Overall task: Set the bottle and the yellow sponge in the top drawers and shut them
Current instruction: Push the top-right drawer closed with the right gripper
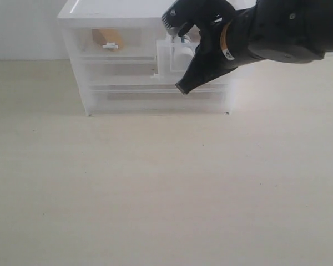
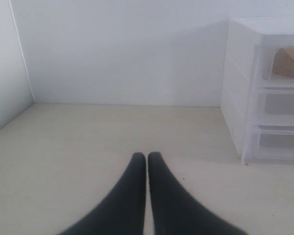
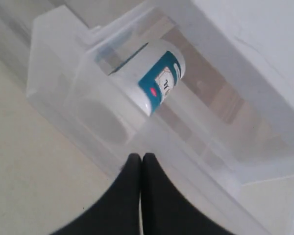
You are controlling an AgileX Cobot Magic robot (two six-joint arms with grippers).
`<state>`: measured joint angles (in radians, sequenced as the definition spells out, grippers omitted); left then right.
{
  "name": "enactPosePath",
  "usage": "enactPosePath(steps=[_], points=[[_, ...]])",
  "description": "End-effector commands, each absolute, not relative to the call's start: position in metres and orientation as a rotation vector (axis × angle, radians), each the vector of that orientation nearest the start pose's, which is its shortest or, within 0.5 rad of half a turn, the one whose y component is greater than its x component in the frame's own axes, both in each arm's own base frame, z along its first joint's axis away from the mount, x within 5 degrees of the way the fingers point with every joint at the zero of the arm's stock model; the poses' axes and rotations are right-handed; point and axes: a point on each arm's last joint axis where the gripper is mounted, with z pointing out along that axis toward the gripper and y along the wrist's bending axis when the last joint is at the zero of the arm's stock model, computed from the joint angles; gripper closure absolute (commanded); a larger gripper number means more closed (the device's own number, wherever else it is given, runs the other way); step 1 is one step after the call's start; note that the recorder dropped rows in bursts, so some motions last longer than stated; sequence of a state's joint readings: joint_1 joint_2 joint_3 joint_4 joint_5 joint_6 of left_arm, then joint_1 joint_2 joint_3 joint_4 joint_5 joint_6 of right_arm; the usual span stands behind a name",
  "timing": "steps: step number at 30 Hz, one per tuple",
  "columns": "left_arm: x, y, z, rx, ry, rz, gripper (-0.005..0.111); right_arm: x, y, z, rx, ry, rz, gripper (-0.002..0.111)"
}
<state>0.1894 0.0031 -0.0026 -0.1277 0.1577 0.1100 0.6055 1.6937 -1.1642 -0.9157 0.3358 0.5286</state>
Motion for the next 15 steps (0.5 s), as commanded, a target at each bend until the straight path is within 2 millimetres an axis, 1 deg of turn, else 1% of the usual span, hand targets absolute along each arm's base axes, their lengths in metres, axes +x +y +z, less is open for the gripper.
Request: enactPosePath(steps=[1,3,5,7,9,11,12,13,14,15], points=[[0.056,0.009,0.199,-0.158,1.634,0.105,0.103,0.356,0.196,0.252,-0.809,2.030,-0.161,0.109],[0.056,0.009,0.199,-0.158,1.634,0.105,0.103,0.370,0.196,0.252,-0.739,2.041,-0.137,0.109],[0.056,0.009,0.199,-0.158,1.634,0.105,0.103,0.381,0.193,0.253,-0.624,2.062,-0.090,0.109],[0.056,0.009,0.199,-0.158,1.634,0.105,0.103,0.388,0.191,0.254,-0.533,2.075,-0.047,0.109],[0.056,0.009,0.199,-0.158,1.634,0.105,0.103,0.389,0.189,0.256,-0.462,2.087,-0.007,0.109],[0.056,0.009,0.199,-0.158,1.634,0.105,0.103,0.386,0.183,0.258,-0.387,2.130,-0.014,0.109],[0.056,0.009,0.199,-0.158,1.634,0.105,0.103,0.382,0.180,0.258,-0.378,2.148,-0.026,0.109],[0.056,0.009,0.199,-0.158,1.634,0.105,0.103,0.374,0.178,0.261,-0.404,2.149,-0.042,0.109],[0.056,0.009,0.199,-0.158,1.634,0.105,0.103,0.363,0.173,0.260,-0.439,2.154,-0.058,0.109],[0.056,0.009,0.199,-0.158,1.634,0.105,0.103,0.353,0.168,0.266,-0.450,2.138,-0.051,0.109]])
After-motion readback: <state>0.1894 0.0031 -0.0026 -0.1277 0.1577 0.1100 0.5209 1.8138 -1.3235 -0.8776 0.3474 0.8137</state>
